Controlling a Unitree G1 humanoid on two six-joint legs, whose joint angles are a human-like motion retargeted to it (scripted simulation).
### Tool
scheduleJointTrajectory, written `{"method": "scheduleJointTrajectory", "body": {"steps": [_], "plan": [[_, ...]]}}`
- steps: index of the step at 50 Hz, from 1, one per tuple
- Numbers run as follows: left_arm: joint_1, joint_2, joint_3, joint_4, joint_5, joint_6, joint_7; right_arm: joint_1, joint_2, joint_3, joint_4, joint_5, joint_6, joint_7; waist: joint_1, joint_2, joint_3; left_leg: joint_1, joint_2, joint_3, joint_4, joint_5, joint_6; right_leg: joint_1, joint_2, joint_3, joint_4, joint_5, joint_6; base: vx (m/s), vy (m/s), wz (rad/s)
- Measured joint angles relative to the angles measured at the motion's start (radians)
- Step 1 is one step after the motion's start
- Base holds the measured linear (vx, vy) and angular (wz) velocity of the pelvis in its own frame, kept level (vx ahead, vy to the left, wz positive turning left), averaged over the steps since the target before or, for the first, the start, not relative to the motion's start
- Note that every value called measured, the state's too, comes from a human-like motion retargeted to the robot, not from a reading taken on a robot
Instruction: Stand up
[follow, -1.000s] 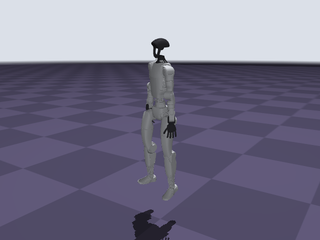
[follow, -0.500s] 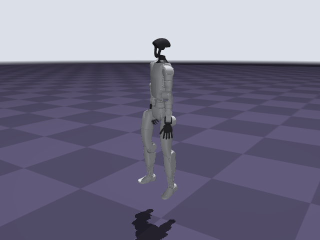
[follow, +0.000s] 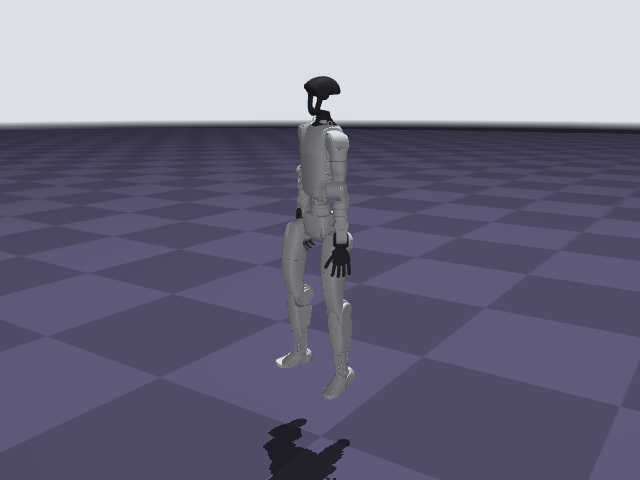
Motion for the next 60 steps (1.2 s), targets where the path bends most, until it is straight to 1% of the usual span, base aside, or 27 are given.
{"method": "scheduleJointTrajectory", "body": {"steps": [8, 12, 17, 25, 30, 35, 38, 40, 41, 43, 45, 47, 48, 50, 52, 55, 57, 60], "plan": [[-0.002, -0.007, 0.000, -0.009, -0.003, -0.007, 0.001, -0.011, -0.003, 0.004, 0.007, -0.003, 0.002, -0.002, 0.001, 0.002, 0.004, -0.006, 0.000, -0.009, 0.002, 0.006, -0.002, 0.000, 0.001, -0.004, 0.003, -0.002, -0.007, 0.00, 0.00, 0.00], [0.004, -0.008, 0.010, -0.010, -0.002, -0.009, -0.001, -0.018, -0.001, 0.009, 0.011, -0.002, 0.000, -0.004, 0.004, 0.005, 0.002, -0.014, 0.004, -0.005, 0.011, 0.006, -0.002, -0.010, 0.008, 0.020, 0.017, -0.016, -0.007, 0.00, 0.00, 0.00], [0.010, -0.012, 0.024, -0.018, 0.000, -0.013, -0.004, -0.021, 0.006, 0.007, 0.007, 0.000, -0.003, -0.009, -0.001, -0.002, -0.005, -0.051, -0.008, -0.040, 0.067, -0.020, 0.013, -0.012, -0.005, 0.016, 0.016, -0.025, -0.001, 0.01, 0.01, 0.20], [0.032, -0.023, 0.063, -0.036, 0.006, -0.029, -0.033, -0.027, 0.015, 0.011, -0.027, 0.020, -0.030, -0.033, 0.025, -0.008, -0.004, -0.054, -0.035, -0.067, 0.085, -0.039, 0.032, 0.003, -0.026, -0.005, 0.005, -0.019, 0.010, 0.07, 0.05, 0.09], [0.053, -0.004, 0.080, -0.031, 0.047, -0.022, -0.105, -0.028, 0.026, 0.000, -0.055, 0.044, -0.056, -0.060, 0.029, -0.009, -0.005, -0.058, -0.053, -0.078, 0.081, -0.042, 0.043, 0.006, -0.045, -0.024, 0.002, -0.018, 0.026, 0.13, 0.07, 0.21], [0.063, 0.021, 0.099, -0.002, 0.046, 0.005, -0.130, -0.027, 0.028, -0.001, -0.081, 0.063, -0.073, -0.066, 0.044, -0.012, 0.010, -0.055, -0.067, -0.084, 0.075, -0.050, 0.058, -0.010, -0.064, -0.016, 0.045, -0.025, 0.067, 0.14, 0.10, -0.03], [0.056, 0.039, 0.114, 0.026, 0.027, 0.023, -0.117, -0.032, 0.024, 0.006, -0.090, 0.066, -0.072, -0.062, 0.059, -0.011, 0.033, -0.044, -0.059, -0.076, 0.071, -0.061, 0.064, -0.060, -0.056, 0.046, 0.142, -0.027, 0.110, 0.10, 0.10, -0.37], [0.053, 0.051, 0.116, 0.048, 0.011, 0.038, -0.103, -0.029, 0.021, 0.010, -0.095, 0.063, -0.070, -0.062, 0.068, -0.005, 0.036, -0.042, -0.051, -0.066, 0.067, -0.066, 0.068, -0.113, -0.050, 0.082, 0.235, 0.020, 0.143, 0.12, 0.09, -0.51], [0.049, 0.057, 0.112, 0.060, 0.000, 0.048, -0.098, -0.029, 0.020, 0.007, -0.096, 0.059, -0.068, -0.063, 0.076, -0.001, 0.036, -0.045, -0.044, -0.053, 0.066, -0.069, 0.070, -0.144, -0.050, 0.091, 0.291, 0.070, 0.152, 0.08, 0.08, -0.57], [0.038, 0.063, 0.104, 0.081, -0.019, 0.070, -0.092, -0.025, 0.016, -0.001, -0.100, 0.055, -0.064, -0.062, 0.077, 0.013, 0.042, -0.047, -0.028, -0.041, 0.066, -0.075, 0.071, -0.207, -0.016, 0.137, 0.406, 0.167, 0.149, 0.06, 0.08, -0.30], [0.025, 0.064, 0.096, 0.095, -0.038, 0.085, -0.096, -0.015, 0.012, -0.004, -0.106, 0.060, -0.064, -0.062, 0.047, 0.040, 0.054, -0.050, -0.005, -0.052, 0.069, -0.079, 0.072, -0.273, 0.025, 0.153, 0.522, 0.227, 0.128, 0.17, 0.09, 0.28], [0.009, 0.064, 0.078, 0.097, -0.057, 0.086, -0.117, 0.001, 0.008, -0.010, -0.106, 0.067, -0.066, -0.060, 0.006, 0.060, 0.058, -0.053, 0.010, -0.059, 0.072, -0.084, 0.073, -0.331, 0.033, 0.115, 0.583, 0.201, 0.139, 0.27, 0.07, 0.52], [-0.001, 0.062, 0.070, 0.092, -0.059, 0.083, -0.128, 0.010, 0.007, -0.017, -0.103, 0.069, -0.066, -0.058, -0.008, 0.065, 0.057, -0.052, 0.012, -0.052, 0.071, -0.088, 0.075, -0.355, 0.032, 0.092, 0.584, 0.173, 0.150, 0.30, 0.03, 0.44], [-0.021, 0.053, 0.059, 0.072, -0.048, 0.076, -0.139, 0.032, 0.005, -0.033, -0.093, 0.071, -0.063, -0.049, -0.031, 0.066, 0.054, -0.048, 0.011, -0.053, 0.069, -0.097, 0.077, -0.396, 0.072, 0.119, 0.535, 0.117, 0.167, 0.33, 0.00, 0.35], [-0.047, 0.042, 0.043, 0.045, -0.037, 0.064, -0.144, 0.051, 0.001, -0.047, -0.073, 0.078, -0.056, -0.040, -0.040, 0.056, 0.059, -0.034, 0.001, -0.061, 0.072, -0.113, 0.083, -0.423, 0.079, 0.112, 0.439, 0.077, 0.140, 0.29, -0.04, 0.22], [-0.094, 0.031, 0.017, 0.005, -0.042, 0.042, -0.160, 0.072, -0.010, -0.058, -0.038, 0.077, -0.043, -0.025, -0.058, 0.034, 0.077, 0.004, -0.021, -0.072, 0.077, -0.142, 0.094, -0.443, 0.057, 0.064, 0.271, 0.055, 0.060, 0.40, -0.09, 0.21], [-0.127, 0.021, 0.014, -0.022, -0.051, 0.035, -0.170, 0.079, -0.021, -0.062, -0.013, 0.064, -0.027, -0.010, -0.068, 0.024, 0.086, 0.035, -0.031, -0.066, 0.076, -0.161, 0.097, -0.455, 0.053, 0.048, 0.159, 0.083, 0.023, 0.39, -0.10, 0.12], [-0.163, -0.005, 0.024, -0.075, -0.065, 0.028, -0.167, 0.088, -0.035, -0.071, 0.022, 0.033, -0.003, 0.014, -0.058, 0.013, 0.077, 0.075, -0.047, -0.047, 0.069, -0.190, 0.102, -0.469, 0.059, 0.024, 0.017, 0.107, 0.008, 0.50, -0.17, -0.25]]}}
